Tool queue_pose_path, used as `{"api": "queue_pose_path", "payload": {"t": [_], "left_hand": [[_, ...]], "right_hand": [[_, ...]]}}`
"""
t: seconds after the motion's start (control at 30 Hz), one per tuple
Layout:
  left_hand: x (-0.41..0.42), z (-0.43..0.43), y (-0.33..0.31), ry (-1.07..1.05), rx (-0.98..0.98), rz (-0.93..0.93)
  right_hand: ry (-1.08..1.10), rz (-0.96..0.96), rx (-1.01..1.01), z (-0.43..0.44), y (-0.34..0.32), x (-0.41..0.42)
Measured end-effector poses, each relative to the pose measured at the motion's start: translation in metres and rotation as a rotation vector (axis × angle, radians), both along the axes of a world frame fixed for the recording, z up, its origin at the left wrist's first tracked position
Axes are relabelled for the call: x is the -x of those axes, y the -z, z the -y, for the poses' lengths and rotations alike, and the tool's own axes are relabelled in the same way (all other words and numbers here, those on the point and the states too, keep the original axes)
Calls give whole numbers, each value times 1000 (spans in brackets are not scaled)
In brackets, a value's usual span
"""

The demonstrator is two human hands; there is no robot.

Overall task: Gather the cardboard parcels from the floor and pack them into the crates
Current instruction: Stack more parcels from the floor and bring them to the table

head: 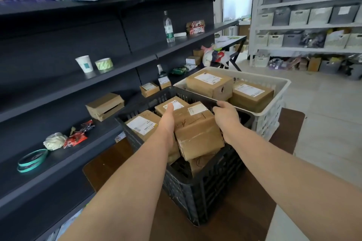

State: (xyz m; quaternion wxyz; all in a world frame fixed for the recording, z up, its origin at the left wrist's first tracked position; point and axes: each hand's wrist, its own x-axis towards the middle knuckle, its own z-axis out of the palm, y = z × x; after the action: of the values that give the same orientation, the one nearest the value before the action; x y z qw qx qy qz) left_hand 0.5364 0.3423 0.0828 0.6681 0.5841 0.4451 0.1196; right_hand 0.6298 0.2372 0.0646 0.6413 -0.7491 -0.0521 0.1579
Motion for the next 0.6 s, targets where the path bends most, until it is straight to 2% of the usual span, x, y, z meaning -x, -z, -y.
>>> {"api": "queue_pose_path", "payload": {"t": [0.2, 0.3, 0.37, 0.6], "left_hand": [[9, -22, -14, -91, -26, 82], [31, -41, -19, -142, -43, 94], [51, -56, -21, -188, -11, 115], [149, -104, -17, -366, -46, 125]], "right_hand": [[-210, 261, 90, -28, -25, 31], [-255, 468, 232, -49, -31, 54], [-289, 589, 247, -63, -38, 70], [-550, 567, 123, -118, -50, 146]]}}
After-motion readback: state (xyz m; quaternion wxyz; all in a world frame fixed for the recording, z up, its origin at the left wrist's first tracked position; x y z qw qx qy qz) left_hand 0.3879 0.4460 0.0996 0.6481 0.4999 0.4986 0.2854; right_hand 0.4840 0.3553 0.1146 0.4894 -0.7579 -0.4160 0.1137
